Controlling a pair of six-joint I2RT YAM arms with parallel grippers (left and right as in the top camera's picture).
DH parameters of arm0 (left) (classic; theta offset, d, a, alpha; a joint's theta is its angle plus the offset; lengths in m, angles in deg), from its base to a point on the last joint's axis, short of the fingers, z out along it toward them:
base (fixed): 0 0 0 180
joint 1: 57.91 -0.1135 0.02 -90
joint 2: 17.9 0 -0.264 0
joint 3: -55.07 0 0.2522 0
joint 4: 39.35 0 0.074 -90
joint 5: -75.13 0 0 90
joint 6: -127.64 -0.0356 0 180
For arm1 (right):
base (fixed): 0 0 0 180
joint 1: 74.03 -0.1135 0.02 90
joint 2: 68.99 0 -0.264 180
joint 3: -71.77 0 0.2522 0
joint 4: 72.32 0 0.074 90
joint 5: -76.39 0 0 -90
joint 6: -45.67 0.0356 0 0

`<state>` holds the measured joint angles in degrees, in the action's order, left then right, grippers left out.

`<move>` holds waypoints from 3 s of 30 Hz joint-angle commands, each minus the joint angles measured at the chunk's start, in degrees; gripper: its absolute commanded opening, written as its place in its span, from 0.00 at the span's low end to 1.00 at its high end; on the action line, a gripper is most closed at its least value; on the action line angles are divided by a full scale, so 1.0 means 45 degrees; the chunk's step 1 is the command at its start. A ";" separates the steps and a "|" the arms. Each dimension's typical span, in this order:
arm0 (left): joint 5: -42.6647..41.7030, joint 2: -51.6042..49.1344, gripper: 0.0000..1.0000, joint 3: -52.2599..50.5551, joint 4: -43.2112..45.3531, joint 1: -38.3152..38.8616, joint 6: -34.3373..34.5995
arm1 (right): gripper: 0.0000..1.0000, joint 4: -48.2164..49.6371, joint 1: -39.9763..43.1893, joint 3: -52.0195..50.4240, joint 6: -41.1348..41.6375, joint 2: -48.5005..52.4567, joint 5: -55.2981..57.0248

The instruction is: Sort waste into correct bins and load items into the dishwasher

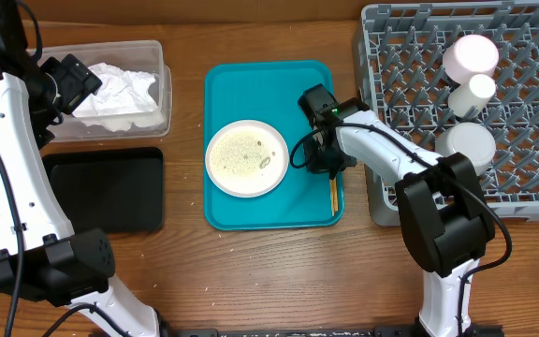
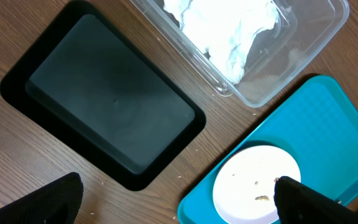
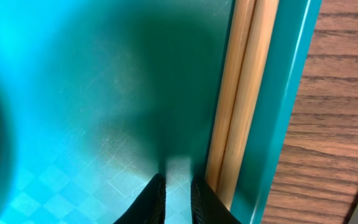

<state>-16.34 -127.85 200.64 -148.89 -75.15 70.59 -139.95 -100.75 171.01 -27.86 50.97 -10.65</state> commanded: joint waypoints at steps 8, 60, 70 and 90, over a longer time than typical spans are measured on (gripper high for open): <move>0.0087 -0.0063 1.00 0.0126 0.0053 0.0010 0.0151 | 0.17 -0.1205 0.0010 0.1418 0.0000 -0.0058 -0.0393; 0.0087 -0.0063 1.00 0.0126 0.0053 0.0010 0.0151 | 0.19 0.1025 0.0010 -0.0680 -0.0330 -0.0053 0.0714; 0.0087 -0.0063 1.00 0.0126 0.0049 0.0015 0.0151 | 0.04 0.1205 0.0010 -0.1001 -0.0325 -0.0058 0.0699; 0.0087 -0.0063 1.00 0.0126 0.0053 0.0010 0.0151 | 0.04 -0.2822 0.2200 0.6732 -0.1195 -0.0107 0.1729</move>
<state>-16.32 -127.85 200.64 -148.72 -75.15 70.59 -151.44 -96.10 196.99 -30.86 50.99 -6.08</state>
